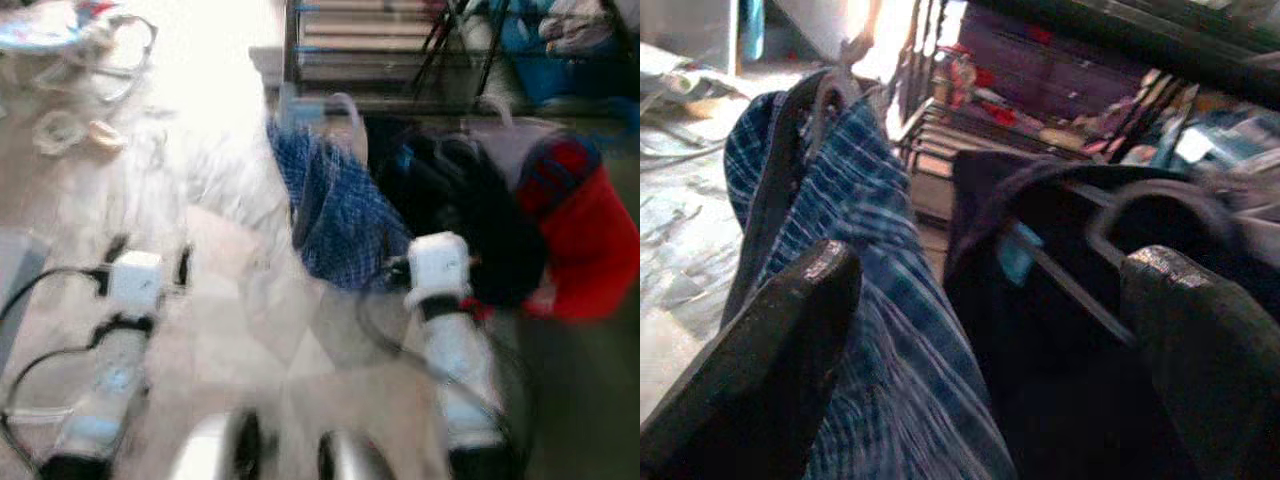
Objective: Hang hanger
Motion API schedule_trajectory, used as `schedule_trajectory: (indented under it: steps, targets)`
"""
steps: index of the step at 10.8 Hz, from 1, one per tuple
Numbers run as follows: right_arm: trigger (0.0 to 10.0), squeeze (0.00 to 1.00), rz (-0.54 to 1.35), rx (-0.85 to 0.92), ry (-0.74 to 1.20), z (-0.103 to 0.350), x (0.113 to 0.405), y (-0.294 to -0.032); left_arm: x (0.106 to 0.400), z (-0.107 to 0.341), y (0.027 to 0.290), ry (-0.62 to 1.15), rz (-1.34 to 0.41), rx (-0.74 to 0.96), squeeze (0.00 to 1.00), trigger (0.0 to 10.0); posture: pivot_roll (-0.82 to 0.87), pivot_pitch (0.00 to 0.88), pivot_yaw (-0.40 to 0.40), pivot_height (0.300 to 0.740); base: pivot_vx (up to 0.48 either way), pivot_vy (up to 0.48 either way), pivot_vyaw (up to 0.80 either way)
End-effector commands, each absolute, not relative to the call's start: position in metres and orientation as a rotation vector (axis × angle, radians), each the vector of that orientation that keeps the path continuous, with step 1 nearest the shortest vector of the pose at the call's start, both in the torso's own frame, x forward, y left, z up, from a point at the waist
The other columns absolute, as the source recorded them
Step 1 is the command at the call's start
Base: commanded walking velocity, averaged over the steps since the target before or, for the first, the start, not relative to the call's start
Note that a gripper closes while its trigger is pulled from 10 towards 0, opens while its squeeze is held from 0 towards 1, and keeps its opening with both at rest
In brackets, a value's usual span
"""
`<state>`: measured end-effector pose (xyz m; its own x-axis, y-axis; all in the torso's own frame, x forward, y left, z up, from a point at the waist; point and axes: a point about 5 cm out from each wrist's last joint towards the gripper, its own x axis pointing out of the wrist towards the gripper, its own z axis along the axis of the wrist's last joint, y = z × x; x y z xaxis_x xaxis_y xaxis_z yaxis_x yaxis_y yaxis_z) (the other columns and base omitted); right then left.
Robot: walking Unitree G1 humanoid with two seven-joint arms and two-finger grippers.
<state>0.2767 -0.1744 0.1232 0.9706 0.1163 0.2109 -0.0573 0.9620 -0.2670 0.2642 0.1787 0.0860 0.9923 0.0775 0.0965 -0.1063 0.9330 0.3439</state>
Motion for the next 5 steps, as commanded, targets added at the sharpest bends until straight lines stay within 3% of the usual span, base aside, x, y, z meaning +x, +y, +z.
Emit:
schedule_trajectory:
  steps: [1, 3, 5]
  targets:
    - [10.0, 0.0, 0.069, -0.266, -0.199, 0.1199, 0.2757, -0.1882, 0.2645, 0.0838, 0.1796, -0.061, 0.098, 0.34, 0.0, 10.0, -0.02, 0.219, -0.015, 0.74, 0.33, 0.349, 0.0]
    - [10.0, 0.0, 0.081, -0.261, -0.186, 0.1192, 0.2787, -0.1905, 0.2642, 0.0844, 0.1859, -0.059, 0.129, 0.345, 0.0, 10.0, -0.01, 0.218, -0.018, 0.74, 0.0, 0.428, 0.0]
    - [10.0, 0.0, 0.106, -0.252, -0.175, 0.1155, 0.2775, -0.186, 0.2633, 0.0856, 0.1856, -0.065, 0.129, 0.349, 0.0, 10.0, -0.01, 0.22, -0.019, 0.74, 0.0, 0.0, 0.0]
